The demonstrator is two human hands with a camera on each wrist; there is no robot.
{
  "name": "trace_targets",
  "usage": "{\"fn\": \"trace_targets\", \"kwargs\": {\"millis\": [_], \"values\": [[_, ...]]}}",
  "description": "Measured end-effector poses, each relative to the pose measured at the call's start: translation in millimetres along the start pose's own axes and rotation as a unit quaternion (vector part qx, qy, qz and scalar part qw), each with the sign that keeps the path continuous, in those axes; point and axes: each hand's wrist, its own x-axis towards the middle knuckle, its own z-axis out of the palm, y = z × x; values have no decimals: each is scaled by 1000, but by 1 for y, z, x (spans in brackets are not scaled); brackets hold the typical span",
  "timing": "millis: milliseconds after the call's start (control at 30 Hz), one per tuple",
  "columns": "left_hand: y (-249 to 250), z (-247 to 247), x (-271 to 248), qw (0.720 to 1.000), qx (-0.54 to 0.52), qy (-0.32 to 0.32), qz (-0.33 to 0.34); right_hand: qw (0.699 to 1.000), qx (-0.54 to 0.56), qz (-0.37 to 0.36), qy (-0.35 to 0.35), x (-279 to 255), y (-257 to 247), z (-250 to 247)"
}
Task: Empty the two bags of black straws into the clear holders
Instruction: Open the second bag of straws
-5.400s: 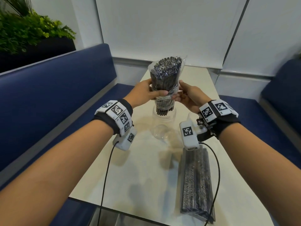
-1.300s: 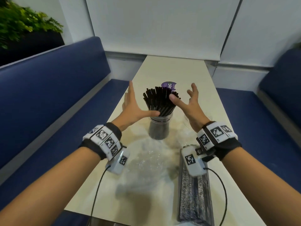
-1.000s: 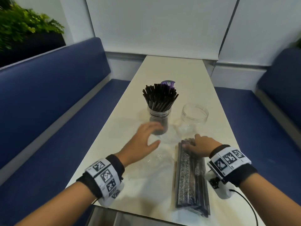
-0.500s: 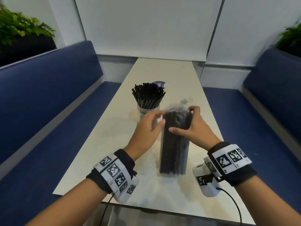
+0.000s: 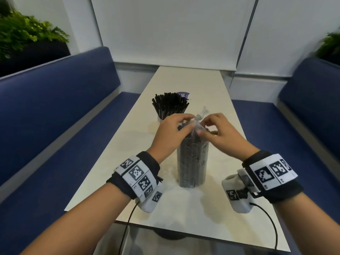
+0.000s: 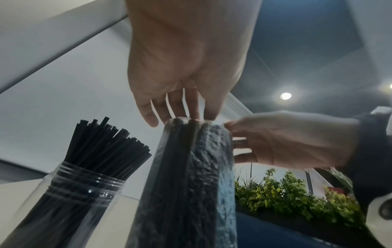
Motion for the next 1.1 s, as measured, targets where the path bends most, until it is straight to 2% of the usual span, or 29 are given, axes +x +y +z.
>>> {"fn": "trace_targets", "kwargs": {"millis": [100, 200, 300, 500, 600, 700, 800, 867, 933, 1100], "values": [[2, 3, 4, 1000, 7, 2, -5, 996, 24, -35, 74, 5, -8, -1], [1, 6, 5, 1000, 15, 4, -20, 991, 66, -42, 108, 6, -12, 3], [1, 6, 4, 999, 37, 4, -6, 993, 32, -45, 103, 9, -10, 5], [-4, 3, 2, 989, 134, 20, 61, 989, -83, -75, 93, 16, -9, 5], [-4, 4, 3, 992, 103, 17, 68, 996, -11, -22, 91, 24, -6, 4], [-4, 6, 5, 1000, 22, 21, 6, 985, 133, 61, 86, 28, -4, 6], [-5, 4, 7, 999, -14, 29, -14, 981, 159, 77, 81, 30, -5, 7], [-4, 0, 8, 999, 13, 29, 18, 989, 99, 55, 97, 31, -8, 5], [-4, -4, 9, 993, 86, 22, 76, 994, 25, 26, 103, 30, -12, 3], [-7, -7, 15, 958, 232, 14, 169, 993, -75, -34, 84, 29, -20, 3]]}}
